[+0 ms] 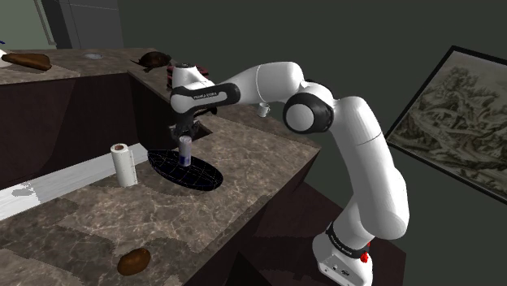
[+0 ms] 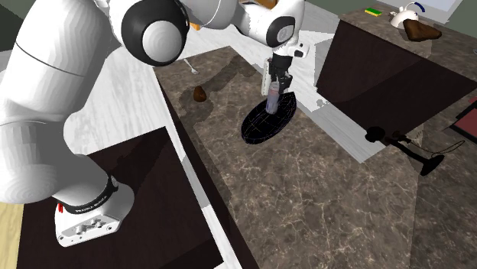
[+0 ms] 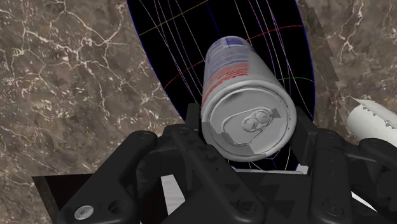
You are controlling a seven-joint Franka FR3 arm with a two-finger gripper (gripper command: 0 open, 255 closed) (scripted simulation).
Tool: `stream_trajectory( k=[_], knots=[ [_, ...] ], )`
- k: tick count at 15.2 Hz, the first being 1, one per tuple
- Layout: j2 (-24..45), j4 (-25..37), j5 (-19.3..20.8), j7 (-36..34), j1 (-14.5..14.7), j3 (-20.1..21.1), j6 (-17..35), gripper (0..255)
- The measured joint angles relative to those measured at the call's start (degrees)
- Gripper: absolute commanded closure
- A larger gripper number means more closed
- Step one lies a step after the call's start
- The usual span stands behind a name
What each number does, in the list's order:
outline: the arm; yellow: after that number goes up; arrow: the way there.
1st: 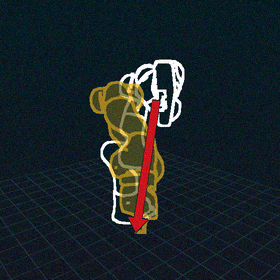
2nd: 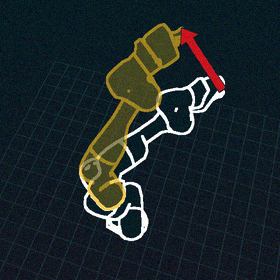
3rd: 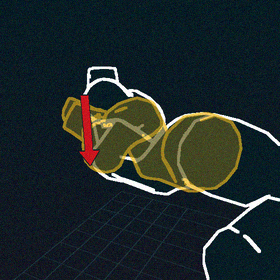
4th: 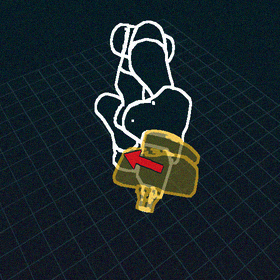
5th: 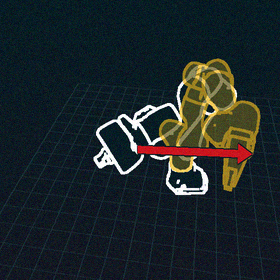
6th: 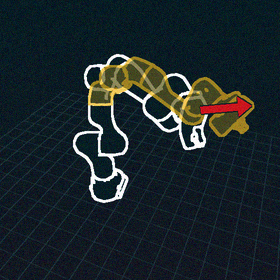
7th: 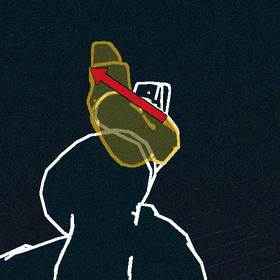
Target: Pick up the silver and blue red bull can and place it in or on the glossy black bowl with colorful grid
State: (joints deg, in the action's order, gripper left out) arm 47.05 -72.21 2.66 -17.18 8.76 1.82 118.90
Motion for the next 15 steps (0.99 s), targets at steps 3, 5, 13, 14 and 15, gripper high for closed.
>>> stream_trajectory(
  k=[3,5,13,14,15],
  knots=[
    [0.4,0.2,0.0,0.0,0.0,0.0,0.2,255],
    [0.4,0.2,0.0,0.0,0.0,0.0,0.2,255],
    [0.4,0.2,0.0,0.0,0.0,0.0,0.3,0],
    [0.3,0.7,0.0,0.0,0.0,0.0,-0.4,0],
    [-0.3,1.3,0.0,0.0,0.0,0.0,-1.5,0]
  ],
)
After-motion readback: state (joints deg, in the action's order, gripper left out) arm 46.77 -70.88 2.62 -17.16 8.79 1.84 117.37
